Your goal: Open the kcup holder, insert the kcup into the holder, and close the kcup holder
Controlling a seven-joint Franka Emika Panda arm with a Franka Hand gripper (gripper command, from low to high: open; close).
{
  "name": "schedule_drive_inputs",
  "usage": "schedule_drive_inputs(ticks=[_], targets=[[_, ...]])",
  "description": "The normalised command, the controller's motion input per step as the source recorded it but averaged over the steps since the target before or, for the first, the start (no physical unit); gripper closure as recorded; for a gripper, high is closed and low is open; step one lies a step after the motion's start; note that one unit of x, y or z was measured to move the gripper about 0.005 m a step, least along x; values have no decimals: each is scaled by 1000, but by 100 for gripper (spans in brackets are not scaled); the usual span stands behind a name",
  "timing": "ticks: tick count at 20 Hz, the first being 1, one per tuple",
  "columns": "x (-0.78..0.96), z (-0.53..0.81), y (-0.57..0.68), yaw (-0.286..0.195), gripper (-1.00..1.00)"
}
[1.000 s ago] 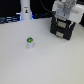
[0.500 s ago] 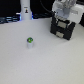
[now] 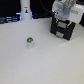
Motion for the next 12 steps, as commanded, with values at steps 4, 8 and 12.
schedule_drive_inputs(ticks=[4,8,12], targets=[[911,240,-324,-59,100],[924,226,-275,-56,100],[933,208,-327,-63,100]])
